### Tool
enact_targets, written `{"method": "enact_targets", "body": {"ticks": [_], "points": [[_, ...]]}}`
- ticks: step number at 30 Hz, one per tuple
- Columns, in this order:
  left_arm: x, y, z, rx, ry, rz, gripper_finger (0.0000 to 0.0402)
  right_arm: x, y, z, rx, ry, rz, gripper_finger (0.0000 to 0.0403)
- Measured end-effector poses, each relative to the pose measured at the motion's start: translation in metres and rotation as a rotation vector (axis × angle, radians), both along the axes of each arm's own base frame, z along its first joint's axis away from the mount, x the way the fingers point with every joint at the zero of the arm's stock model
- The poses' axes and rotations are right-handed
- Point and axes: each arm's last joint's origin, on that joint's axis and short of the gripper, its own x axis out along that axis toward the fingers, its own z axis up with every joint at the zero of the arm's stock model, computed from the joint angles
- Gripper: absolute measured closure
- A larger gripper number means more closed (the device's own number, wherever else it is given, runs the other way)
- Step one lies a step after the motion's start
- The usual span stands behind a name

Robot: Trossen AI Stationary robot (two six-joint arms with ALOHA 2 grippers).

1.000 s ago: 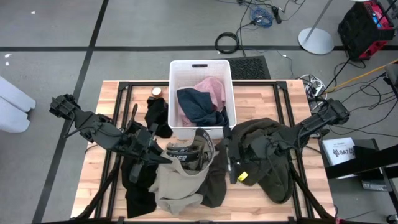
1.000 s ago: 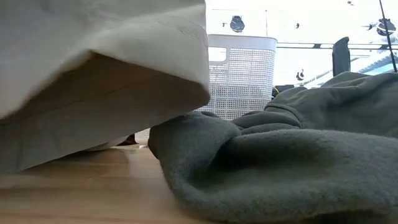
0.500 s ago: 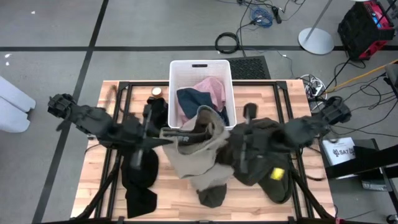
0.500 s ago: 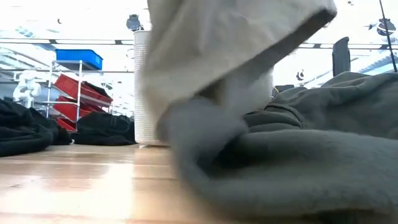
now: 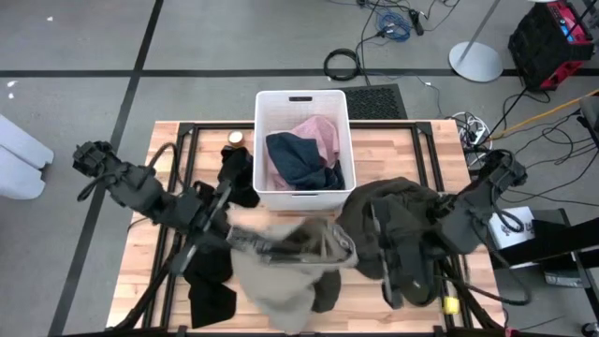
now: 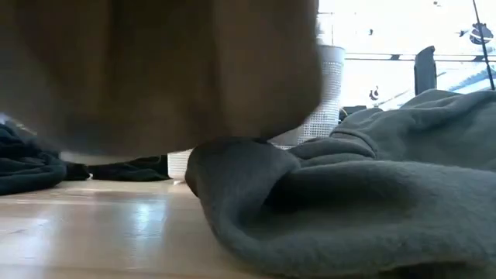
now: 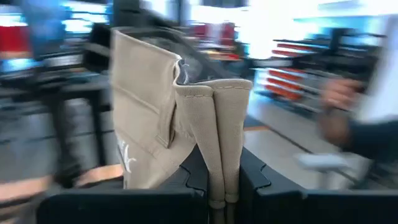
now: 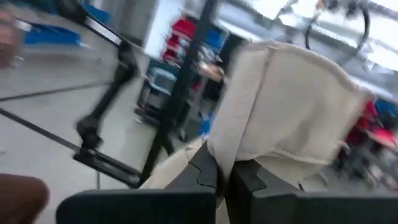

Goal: Fold laundry
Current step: Fold the light brown short pants

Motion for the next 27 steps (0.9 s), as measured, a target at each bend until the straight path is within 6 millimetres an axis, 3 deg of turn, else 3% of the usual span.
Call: {"method": "enact_targets", "body": {"ticks": [3, 7, 14, 19, 23, 27], "points": [[-0.002, -0.004, 0.002, 0.036, -0.039, -0.063, 0.037, -0.003, 0.002, 0.003, -0.008, -0.028, -0.01, 0.0403], [-0.002, 0.0, 0.004, 0.042, -0.044, 0.034, 0.037, 0.001, -0.006, 0.003, -0.002, -0.017, -0.144, 0.0403], [0.006, 0.018, 0.004, 0.161, -0.071, 0.192, 0.037, 0.022, -0.044, 0.009, 0.01, -0.07, -0.332, 0.0403], [0.001, 0.035, 0.019, 0.272, -0.101, 0.264, 0.037, 0.033, -0.066, 0.012, -0.006, -0.102, -0.313, 0.0403], [-0.007, 0.035, 0.022, 0.294, -0.06, 0.193, 0.037, 0.036, -0.062, 0.008, 0.031, -0.071, -0.193, 0.0403], [-0.012, 0.016, 0.004, 0.263, 0.091, 0.07, 0.037, 0.041, -0.038, -0.011, 0.05, 0.04, -0.088, 0.0403]]}}
